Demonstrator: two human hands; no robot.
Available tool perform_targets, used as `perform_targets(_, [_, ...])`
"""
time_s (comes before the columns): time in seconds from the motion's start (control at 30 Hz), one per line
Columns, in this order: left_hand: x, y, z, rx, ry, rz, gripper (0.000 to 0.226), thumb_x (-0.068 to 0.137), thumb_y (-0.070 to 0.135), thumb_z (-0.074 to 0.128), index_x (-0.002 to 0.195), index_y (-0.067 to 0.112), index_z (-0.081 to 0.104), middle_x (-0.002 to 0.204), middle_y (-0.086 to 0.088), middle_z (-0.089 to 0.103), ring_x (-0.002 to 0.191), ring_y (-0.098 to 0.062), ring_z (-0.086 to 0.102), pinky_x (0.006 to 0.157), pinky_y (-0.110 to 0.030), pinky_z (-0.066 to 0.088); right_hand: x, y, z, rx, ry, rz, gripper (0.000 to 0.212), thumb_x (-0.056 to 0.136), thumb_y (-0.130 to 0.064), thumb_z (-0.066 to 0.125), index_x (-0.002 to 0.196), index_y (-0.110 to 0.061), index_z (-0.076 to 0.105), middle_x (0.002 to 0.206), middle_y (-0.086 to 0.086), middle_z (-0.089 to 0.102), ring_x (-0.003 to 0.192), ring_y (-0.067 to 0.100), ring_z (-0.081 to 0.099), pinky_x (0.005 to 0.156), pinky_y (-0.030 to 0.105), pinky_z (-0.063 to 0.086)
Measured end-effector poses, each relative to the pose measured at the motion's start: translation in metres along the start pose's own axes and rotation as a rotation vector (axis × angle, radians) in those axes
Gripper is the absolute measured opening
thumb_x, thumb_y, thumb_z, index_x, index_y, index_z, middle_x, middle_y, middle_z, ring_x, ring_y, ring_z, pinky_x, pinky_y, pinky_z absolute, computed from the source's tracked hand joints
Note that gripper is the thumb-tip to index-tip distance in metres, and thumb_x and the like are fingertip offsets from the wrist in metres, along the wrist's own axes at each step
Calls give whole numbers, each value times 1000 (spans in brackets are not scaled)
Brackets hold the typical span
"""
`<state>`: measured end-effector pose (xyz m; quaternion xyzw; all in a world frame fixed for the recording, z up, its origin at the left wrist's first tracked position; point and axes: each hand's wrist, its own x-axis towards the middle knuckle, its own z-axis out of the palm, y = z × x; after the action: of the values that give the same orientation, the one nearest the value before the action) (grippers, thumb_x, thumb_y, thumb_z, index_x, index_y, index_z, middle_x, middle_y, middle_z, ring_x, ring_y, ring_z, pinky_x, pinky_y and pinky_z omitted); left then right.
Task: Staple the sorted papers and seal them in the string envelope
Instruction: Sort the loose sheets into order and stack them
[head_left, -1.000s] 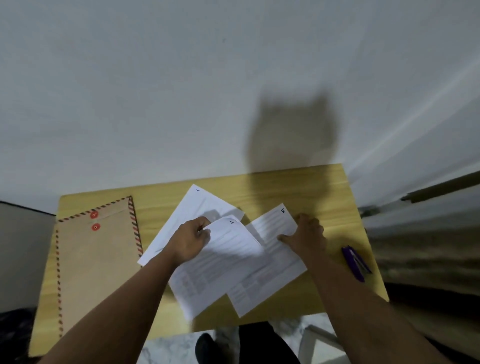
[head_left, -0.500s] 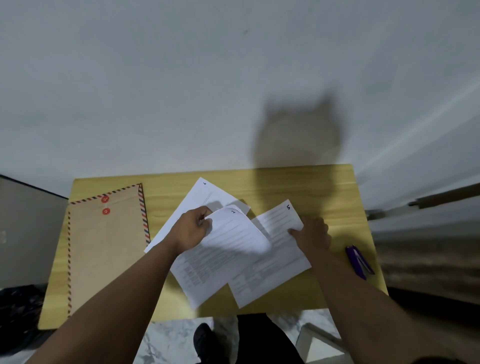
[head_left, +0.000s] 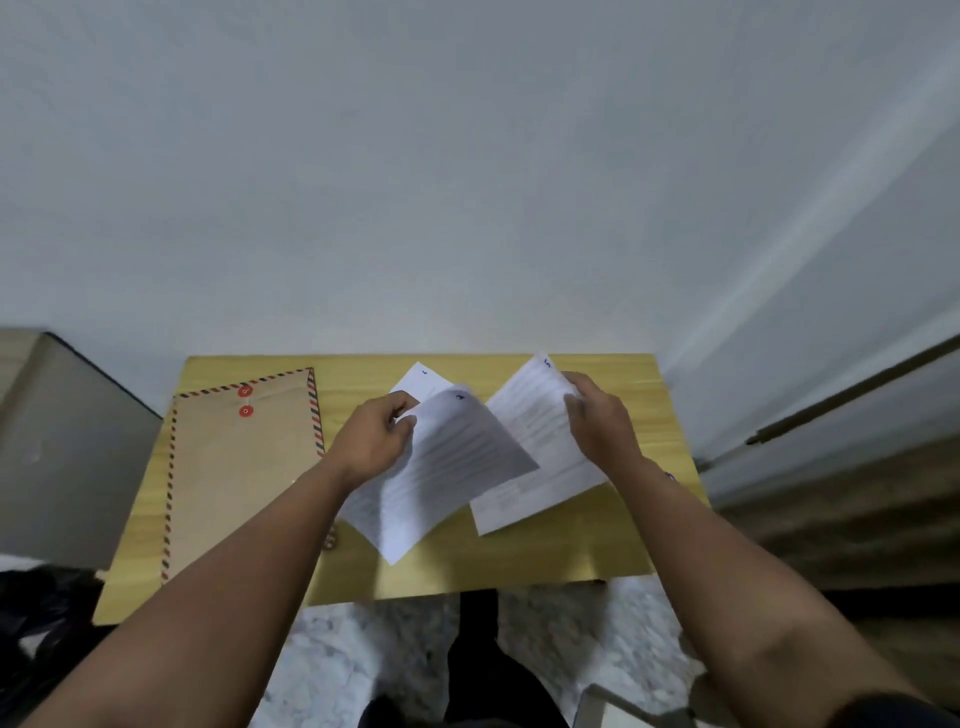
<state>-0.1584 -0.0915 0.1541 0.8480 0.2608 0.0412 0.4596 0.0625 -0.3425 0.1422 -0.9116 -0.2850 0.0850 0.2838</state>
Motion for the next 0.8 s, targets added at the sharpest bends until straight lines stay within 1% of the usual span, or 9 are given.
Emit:
perform_targets(0.1, [-23,8,-21,-36,38,64,15,102,13,57,96,17,70,88,-1,72,76,-15,57,73,-28,44,-6,-44,-16,126,93,-75,21,102,-27,56,116,-25,72,92,-5,75,83,16,68,70,26,46])
perform_targets(0.2, [-43,14,-41,-48,93,130,16,103,21,60,91,24,69,73,13,64,65,-4,49,64,-20,39,-11,-90,-31,230,104,-154,17,100,-34,61,100,-27,76,83,-15,72,73,1,63,71,22,48])
perform_targets(0.33, [-65,24,-64,-46,162,211,22,103,25,62,84,35,65,62,21,56,59,-3,47,57,-14,35,-20,-144,-48,329,-86,-214,25,100,-33,60,77,-25,68,65,-20,57,61,-2,48,67,22,40])
perform_targets(0.4, [-74,30,-74,-56,203,232,18,103,26,62,87,34,66,66,17,58,58,-3,48,59,-18,37,-27,-166,-51,357,-197,-215,27,100,-32,60,77,-22,70,67,-18,53,62,1,45,67,24,38])
perform_targets(0.53, [-87,39,-88,-105,302,252,6,104,24,62,102,29,65,106,11,66,82,-1,60,81,-28,49,-40,-197,-51,448,-326,-186,23,99,-31,61,88,-20,78,83,-13,71,74,2,62,74,17,48])
perform_targets(0.6, [-92,41,-94,-141,348,233,4,104,22,63,105,22,67,133,3,64,109,-22,64,92,-27,47,-46,-208,-50,485,-357,-175,23,99,-31,60,90,-20,79,88,-11,74,78,1,67,76,19,49])
perform_targets(0.67, [-95,43,-100,-167,379,208,9,104,21,63,107,15,70,142,1,63,119,-32,63,94,-26,45,-49,-216,-48,536,-376,-176,23,99,-29,61,88,-18,78,85,-9,74,77,4,67,76,22,50])
perform_targets(0.73, [-97,45,-105,-202,374,196,11,104,21,62,104,18,72,121,6,73,93,-16,69,83,-29,47,-51,-220,-46,593,-386,-199,24,100,-25,60,86,-12,75,80,-5,68,74,8,62,76,23,48])
perform_targets(0.8, [-98,47,-109,-193,373,193,16,104,21,60,92,23,71,92,12,72,62,0,57,69,-29,42,-51,-224,-45,623,-380,-212,25,100,-24,60,86,-9,73,79,-3,63,73,10,58,75,24,47])
